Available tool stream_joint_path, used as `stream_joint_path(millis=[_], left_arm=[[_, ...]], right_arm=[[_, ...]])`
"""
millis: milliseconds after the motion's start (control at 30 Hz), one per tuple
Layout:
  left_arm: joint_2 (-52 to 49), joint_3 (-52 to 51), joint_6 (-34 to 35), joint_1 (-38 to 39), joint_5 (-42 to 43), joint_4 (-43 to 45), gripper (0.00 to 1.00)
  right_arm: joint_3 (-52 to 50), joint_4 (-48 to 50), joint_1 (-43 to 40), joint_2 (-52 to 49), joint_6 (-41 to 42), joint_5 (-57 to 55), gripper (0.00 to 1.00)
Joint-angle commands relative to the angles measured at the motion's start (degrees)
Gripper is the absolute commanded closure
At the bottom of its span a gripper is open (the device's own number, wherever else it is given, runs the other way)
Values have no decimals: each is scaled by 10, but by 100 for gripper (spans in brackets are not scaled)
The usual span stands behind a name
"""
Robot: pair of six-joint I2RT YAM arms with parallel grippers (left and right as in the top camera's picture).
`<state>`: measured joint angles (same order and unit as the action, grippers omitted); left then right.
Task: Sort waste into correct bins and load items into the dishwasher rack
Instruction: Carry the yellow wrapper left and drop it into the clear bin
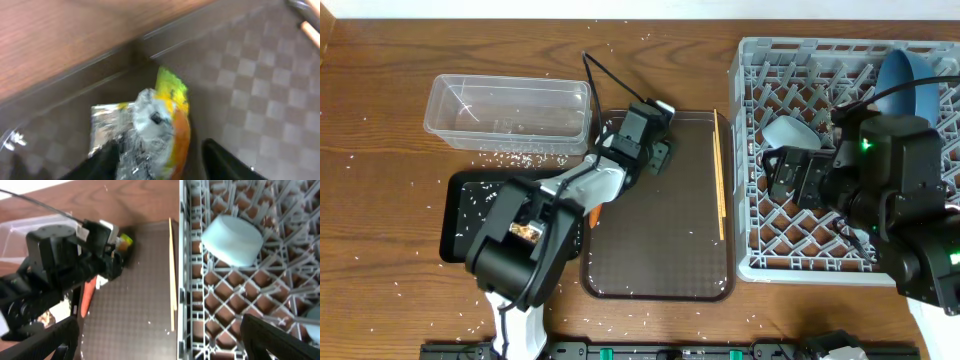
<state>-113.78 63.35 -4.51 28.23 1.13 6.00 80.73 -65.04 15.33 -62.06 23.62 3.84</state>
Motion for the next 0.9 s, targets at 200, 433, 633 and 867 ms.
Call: stream_joint_path(millis=[200, 433, 633, 867], left_arm=[[65, 8, 35, 6, 11, -26, 94], [249, 8, 42, 11, -7, -80, 94], [313, 7, 47, -58, -148, -103, 94], [212, 7, 181, -186, -97, -63, 94]], right_arm=[[7, -19, -10, -3, 12, 12, 1], [7, -17, -10, -3, 12, 11, 1], [7, -14, -10, -6, 12, 11, 1], [7, -15, -10, -7, 12, 12, 1]])
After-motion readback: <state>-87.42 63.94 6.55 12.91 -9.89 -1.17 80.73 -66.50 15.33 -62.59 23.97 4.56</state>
